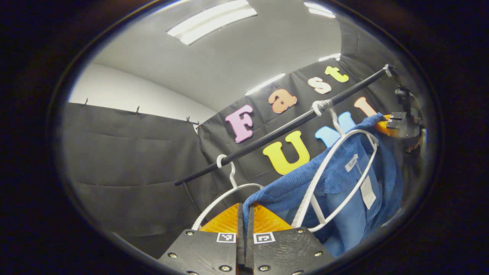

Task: Grasp the clothes on the hanger with both hands and then place them into the laundry hamper below.

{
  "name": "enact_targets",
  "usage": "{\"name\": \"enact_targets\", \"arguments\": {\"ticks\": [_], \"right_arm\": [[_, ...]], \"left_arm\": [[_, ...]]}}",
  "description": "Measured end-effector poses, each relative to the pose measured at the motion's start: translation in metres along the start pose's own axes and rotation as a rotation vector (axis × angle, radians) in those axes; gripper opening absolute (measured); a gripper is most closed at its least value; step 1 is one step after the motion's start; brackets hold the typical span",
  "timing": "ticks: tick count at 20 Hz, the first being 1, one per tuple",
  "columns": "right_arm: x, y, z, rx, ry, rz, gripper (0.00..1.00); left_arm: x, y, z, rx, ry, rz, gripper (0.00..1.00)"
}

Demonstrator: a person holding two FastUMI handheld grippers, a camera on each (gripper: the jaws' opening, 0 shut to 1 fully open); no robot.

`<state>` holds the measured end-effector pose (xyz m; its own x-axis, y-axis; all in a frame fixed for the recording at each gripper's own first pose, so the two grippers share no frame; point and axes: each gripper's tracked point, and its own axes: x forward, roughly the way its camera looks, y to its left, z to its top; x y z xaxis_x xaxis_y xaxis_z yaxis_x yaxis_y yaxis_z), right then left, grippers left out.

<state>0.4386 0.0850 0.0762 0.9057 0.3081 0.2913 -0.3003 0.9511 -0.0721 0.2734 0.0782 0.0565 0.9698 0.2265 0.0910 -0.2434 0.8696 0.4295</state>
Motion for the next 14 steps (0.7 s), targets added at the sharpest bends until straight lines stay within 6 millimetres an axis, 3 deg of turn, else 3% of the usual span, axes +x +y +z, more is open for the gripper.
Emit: {"name": "enact_targets", "arguments": {"ticks": [4,10,14], "right_arm": [[0.011,-0.014,-0.002,0.037,-0.008,-0.063,0.05],[0.028,-0.006,-0.027,0.062,0.027,-0.077,0.04],[0.022,-0.001,-0.041,0.09,0.085,-0.052,0.05]], "left_arm": [[-0.006,-0.013,-0.013,-0.061,0.031,-0.035,0.01],[-0.02,-0.023,-0.022,-0.117,0.043,-0.047,0.01],[-0.027,-0.025,-0.031,-0.14,0.059,-0.051,0.02]]}}
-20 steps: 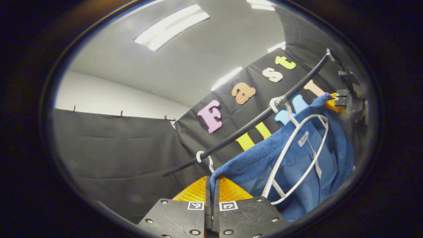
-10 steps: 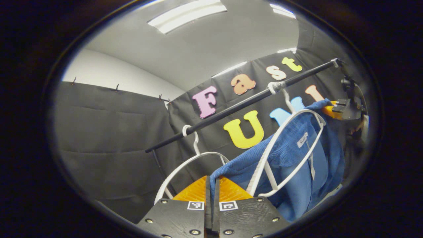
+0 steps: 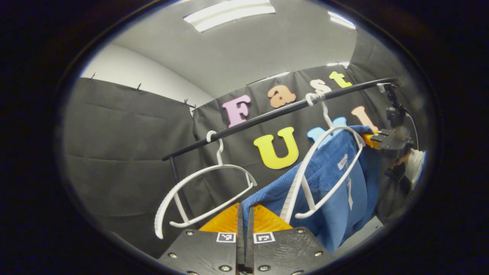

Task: Grasp the clothes on the hanger with both hands and then place them into the laundry hamper below.

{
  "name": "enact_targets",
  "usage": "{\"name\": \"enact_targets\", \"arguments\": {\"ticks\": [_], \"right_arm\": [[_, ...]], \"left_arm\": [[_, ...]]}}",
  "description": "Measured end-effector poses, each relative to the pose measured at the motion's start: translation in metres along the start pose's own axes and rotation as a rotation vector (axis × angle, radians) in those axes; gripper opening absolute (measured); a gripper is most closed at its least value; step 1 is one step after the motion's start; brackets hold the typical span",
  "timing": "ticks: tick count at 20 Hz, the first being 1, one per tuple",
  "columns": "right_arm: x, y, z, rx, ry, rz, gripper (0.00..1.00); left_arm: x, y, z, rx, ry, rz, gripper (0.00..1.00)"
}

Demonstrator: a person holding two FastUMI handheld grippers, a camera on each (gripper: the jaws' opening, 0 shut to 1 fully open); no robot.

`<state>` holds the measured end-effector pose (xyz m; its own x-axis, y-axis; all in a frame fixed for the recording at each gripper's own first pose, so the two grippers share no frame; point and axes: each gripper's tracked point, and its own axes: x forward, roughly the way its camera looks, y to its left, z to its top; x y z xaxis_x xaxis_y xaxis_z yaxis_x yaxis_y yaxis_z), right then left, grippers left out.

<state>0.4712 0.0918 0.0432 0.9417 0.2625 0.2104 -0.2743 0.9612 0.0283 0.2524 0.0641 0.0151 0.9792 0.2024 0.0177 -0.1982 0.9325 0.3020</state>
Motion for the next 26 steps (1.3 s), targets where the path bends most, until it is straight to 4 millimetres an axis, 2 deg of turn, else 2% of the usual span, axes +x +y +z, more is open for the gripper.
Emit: {"name": "enact_targets", "arguments": {"ticks": [3,5,8,11,16,18,23,26], "right_arm": [[-0.005,0.003,-0.014,0.024,0.047,0.028,0.05],[-0.009,0.002,-0.014,0.041,0.054,0.032,0.05],[-0.01,-0.006,0.005,0.053,-0.004,0.003,0.05],[0.001,-0.015,0.027,0.054,-0.087,-0.044,0.04],[0.005,-0.013,0.046,0.025,-0.16,-0.082,0.05],[0.006,-0.016,0.047,0.001,-0.175,-0.083,0.05],[0.001,-0.013,0.008,0.023,-0.047,-0.022,0.04],[-0.002,-0.023,-0.044,0.117,0.126,-0.011,0.05]], "left_arm": [[-0.008,-0.003,-0.01,-0.011,0.022,-0.009,0.01],[-0.012,-0.003,-0.013,-0.031,0.024,-0.005,0.01],[-0.024,-0.008,-0.022,-0.071,0.04,-0.001,0.02],[-0.026,-0.021,-0.028,-0.112,0.056,-0.003,0.02],[-0.036,-0.031,-0.027,-0.125,0.061,-0.012,0.02],[-0.041,-0.034,-0.025,-0.137,0.056,-0.026,0.02],[-0.054,-0.032,-0.034,-0.138,0.071,-0.043,0.02],[-0.049,-0.057,-0.051,-0.161,0.12,-0.076,0.02]]}}
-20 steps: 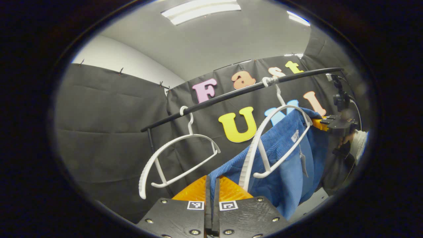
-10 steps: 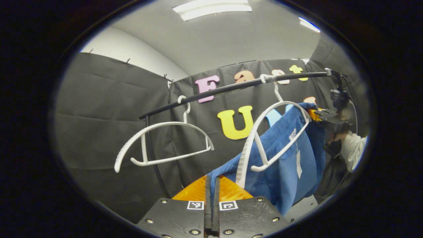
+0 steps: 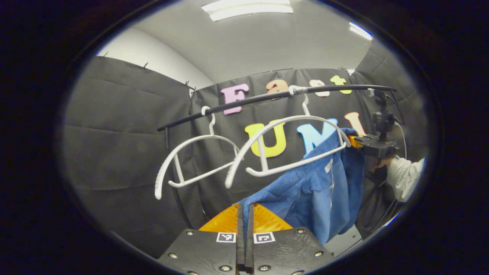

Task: Grasp the clothes on the hanger with both hands and then place them into the laundry hamper below.

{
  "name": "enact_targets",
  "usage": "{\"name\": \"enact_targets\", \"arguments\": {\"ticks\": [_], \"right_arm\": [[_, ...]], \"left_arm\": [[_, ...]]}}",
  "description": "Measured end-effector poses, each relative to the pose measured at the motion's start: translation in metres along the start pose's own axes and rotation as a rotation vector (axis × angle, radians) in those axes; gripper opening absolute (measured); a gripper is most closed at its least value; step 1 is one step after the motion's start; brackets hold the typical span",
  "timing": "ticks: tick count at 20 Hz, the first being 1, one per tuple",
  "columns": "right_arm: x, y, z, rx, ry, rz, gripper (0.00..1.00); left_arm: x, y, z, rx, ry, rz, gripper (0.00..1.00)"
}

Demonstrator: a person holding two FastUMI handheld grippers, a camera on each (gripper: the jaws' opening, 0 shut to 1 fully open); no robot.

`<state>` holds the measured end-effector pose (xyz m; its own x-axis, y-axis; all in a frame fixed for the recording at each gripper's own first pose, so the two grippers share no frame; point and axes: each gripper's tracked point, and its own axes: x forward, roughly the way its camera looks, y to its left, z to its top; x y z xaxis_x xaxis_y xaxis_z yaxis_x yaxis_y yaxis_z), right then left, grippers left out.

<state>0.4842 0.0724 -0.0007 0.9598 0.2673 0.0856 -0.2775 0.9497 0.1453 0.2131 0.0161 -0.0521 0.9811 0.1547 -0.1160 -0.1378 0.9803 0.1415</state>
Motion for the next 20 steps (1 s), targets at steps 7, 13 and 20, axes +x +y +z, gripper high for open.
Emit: {"name": "enact_targets", "arguments": {"ticks": [7,13,20], "right_arm": [[-0.036,-0.032,-0.07,-0.011,0.172,-0.032,0.05],[-0.085,0.023,-0.06,-0.153,0.127,0.158,0.05],[-0.157,0.082,0.012,-0.153,0.04,0.257,0.05]], "left_arm": [[-0.004,0.0,0.009,0.003,-0.065,0.039,0.01],[-0.019,0.003,-0.035,-0.05,0.004,0.06,0.02],[-0.064,-0.027,-0.094,-0.169,0.109,-0.034,0.02]]}}
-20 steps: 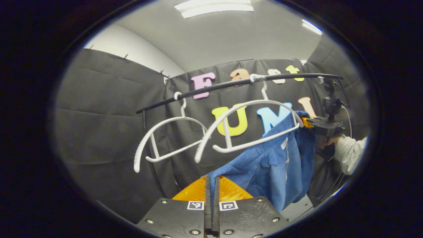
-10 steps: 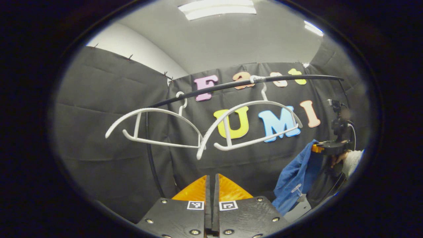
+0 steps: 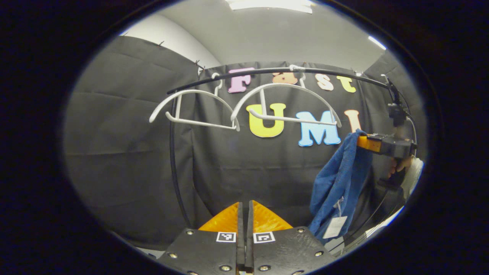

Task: Grasp the clothes on the hanger with both hands and then place them into the laundry hamper below.

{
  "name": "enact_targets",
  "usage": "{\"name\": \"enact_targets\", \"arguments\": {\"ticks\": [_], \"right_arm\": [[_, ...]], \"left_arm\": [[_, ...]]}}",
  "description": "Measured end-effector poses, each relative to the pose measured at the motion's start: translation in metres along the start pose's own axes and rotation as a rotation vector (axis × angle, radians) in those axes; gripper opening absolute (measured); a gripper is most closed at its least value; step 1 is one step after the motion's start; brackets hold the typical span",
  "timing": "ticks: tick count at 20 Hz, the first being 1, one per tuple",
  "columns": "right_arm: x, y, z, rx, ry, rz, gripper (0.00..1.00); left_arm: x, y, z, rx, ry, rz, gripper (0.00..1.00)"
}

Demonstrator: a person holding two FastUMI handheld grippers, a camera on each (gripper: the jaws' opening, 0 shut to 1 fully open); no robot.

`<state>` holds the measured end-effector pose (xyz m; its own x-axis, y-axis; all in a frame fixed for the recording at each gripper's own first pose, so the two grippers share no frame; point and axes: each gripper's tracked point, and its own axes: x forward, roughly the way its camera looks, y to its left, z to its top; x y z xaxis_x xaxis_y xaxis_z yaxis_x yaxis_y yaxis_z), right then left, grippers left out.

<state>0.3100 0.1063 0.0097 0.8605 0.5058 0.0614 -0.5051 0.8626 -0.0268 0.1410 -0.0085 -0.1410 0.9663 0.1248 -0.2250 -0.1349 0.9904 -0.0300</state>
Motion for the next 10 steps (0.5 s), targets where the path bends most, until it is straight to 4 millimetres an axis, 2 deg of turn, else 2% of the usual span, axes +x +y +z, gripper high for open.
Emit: {"name": "enact_targets", "arguments": {"ticks": [2,3,7,9,10], "right_arm": [[-0.01,0.011,0.018,0.006,-0.02,0.008,0.03],[-0.012,0.014,0.025,0.01,-0.028,0.012,0.05],[-0.042,0.059,0.06,0.038,-0.061,0.056,0.03],[-0.061,0.088,0.081,0.043,-0.078,0.082,0.04],[-0.064,0.095,0.091,0.031,-0.091,0.092,0.04]], "left_arm": [[-0.005,-0.026,-0.022,-0.032,0.034,-0.069,0.01],[0.002,-0.034,-0.031,-0.044,0.056,-0.095,0.05],[-0.006,-0.061,-0.076,-0.099,0.148,-0.203,0.47],[-0.025,-0.073,-0.097,-0.108,0.188,-0.251,0.6],[-0.032,-0.079,-0.108,-0.115,0.213,-0.276,0.6]]}}
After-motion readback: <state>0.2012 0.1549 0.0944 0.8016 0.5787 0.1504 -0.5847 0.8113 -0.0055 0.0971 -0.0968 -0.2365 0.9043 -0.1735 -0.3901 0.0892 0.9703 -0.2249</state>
